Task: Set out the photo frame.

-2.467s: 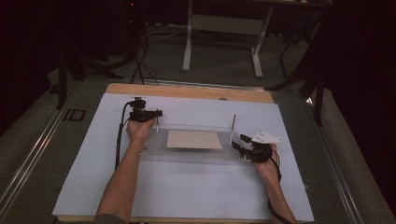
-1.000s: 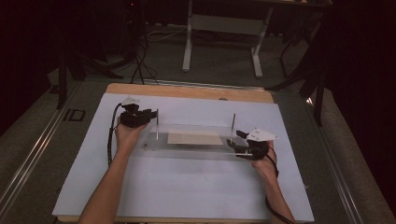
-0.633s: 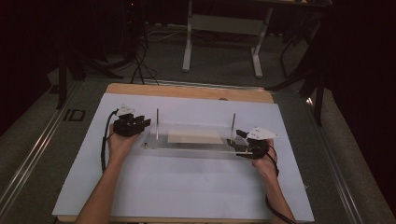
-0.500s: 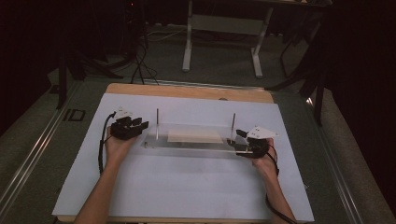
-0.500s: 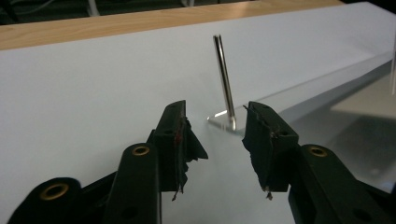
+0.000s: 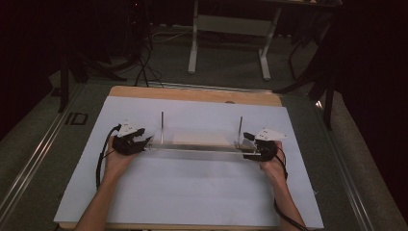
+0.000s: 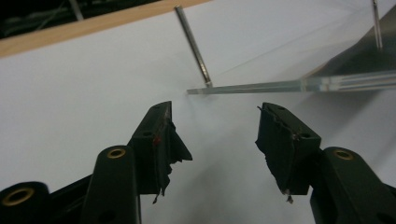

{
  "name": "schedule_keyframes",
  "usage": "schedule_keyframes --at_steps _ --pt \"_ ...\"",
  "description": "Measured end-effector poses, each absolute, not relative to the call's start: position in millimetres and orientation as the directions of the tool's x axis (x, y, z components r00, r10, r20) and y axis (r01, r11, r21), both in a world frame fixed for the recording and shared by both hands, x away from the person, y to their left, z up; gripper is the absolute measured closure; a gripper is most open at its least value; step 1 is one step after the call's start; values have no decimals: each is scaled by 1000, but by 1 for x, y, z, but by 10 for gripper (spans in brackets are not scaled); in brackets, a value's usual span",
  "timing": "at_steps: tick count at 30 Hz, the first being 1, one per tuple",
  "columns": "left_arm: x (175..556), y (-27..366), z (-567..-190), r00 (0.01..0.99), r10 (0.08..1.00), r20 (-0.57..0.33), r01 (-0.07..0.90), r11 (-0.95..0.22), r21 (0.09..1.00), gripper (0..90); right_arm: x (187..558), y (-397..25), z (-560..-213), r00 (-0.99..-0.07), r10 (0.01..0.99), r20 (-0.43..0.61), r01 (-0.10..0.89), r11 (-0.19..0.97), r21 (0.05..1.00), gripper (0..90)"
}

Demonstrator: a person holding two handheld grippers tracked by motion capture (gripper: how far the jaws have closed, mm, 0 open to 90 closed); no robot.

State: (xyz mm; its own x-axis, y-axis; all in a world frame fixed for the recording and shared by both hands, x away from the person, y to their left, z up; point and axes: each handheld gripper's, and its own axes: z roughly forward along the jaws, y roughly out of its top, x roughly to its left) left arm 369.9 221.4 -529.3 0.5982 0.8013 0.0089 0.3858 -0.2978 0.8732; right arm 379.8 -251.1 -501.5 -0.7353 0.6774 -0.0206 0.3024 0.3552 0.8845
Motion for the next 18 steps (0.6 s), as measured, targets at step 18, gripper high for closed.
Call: schedule_keyframes --at_steps 18 --pt "369 192 -513 677 726 121 254 -385 887 436 384 -252 -499 -734 679 11 324 337 884 354"
